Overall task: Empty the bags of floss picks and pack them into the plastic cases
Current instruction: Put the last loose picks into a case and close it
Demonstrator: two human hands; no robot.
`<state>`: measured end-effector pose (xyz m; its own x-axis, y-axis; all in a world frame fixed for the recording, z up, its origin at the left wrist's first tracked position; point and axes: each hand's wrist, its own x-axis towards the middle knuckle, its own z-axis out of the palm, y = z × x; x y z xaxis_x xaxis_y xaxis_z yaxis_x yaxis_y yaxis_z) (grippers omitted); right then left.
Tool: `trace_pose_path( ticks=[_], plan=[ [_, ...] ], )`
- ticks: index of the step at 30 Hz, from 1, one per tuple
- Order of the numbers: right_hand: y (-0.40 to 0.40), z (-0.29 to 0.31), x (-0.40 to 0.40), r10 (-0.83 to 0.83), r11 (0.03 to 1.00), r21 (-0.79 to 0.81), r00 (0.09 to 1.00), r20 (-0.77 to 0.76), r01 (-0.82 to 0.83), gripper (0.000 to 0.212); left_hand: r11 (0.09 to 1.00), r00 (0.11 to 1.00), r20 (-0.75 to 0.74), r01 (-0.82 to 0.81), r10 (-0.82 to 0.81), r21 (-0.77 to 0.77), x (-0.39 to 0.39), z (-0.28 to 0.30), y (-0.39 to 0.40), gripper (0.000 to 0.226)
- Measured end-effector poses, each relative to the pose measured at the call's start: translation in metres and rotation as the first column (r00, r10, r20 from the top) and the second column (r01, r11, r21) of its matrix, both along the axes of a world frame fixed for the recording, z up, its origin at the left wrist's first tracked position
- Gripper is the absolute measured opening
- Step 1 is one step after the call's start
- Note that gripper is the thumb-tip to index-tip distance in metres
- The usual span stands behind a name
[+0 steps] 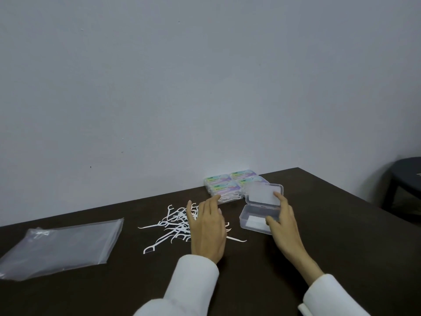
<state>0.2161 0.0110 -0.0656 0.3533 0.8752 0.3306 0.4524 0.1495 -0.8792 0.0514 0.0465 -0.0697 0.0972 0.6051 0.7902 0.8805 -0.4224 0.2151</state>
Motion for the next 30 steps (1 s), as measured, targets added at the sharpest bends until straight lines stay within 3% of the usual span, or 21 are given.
trace_pose_path(
  ticks=[4,6,8,10,12,16,20,23,27,30],
  plan=[
    [0.000,0.001,0.000,-0.072,0.993,-0.090,0.996,0.056,0.077,0.058,1.000,0.998,0.056,0.022,-0.022,0.014,-0.007,-0.001,-0.002,0.025],
    [-0.002,0.001,-0.003,-0.162,0.983,-0.062,0.971,0.175,0.175,0.057,1.000,0.998,0.068,0.021,-0.019,-0.023,-0.010,0.000,-0.005,0.033],
    [-0.005,0.002,-0.004,-0.310,0.949,0.058,0.891,0.331,0.309,0.050,0.997,0.997,0.071,0.018,-0.013,-0.070,-0.015,0.000,-0.008,0.036],
    [-0.008,0.003,-0.007,-0.394,0.917,0.231,0.828,0.399,0.325,0.038,0.993,0.997,0.079,0.019,-0.010,-0.118,-0.020,0.001,-0.008,0.033],
    [-0.012,0.004,-0.012,-0.331,0.929,0.302,0.842,0.425,0.213,0.032,0.989,0.995,0.098,0.017,-0.003,-0.148,-0.027,0.000,-0.008,0.032],
    [-0.017,0.003,-0.033,-0.051,0.968,0.239,0.866,0.497,-0.080,0.028,0.982,0.989,0.148,0.009,0.019,-0.189,-0.043,0.001,-0.012,0.033],
    [-0.018,0.002,-0.050,0.177,0.950,0.096,0.765,0.620,-0.297,0.030,0.955,0.988,0.146,-0.011,0.056,-0.297,-0.061,0.006,-0.016,0.037],
    [-0.014,0.000,-0.055,0.228,0.951,-0.002,0.699,0.678,-0.309,0.031,0.923,0.992,0.093,-0.046,0.088,-0.383,-0.076,0.006,-0.016,0.043],
    [0.000,-0.004,-0.059,0.240,0.956,-0.036,0.703,0.670,-0.292,0.029,0.836,0.991,0.028,-0.094,0.130,-0.541,-0.093,0.003,-0.010,0.055],
    [0.014,-0.007,-0.067,0.290,0.951,-0.097,0.733,0.615,-0.295,0.033,0.759,0.986,0.130,0.004,0.106,-0.651,-0.100,0.004,-0.002,0.062]
  ],
)
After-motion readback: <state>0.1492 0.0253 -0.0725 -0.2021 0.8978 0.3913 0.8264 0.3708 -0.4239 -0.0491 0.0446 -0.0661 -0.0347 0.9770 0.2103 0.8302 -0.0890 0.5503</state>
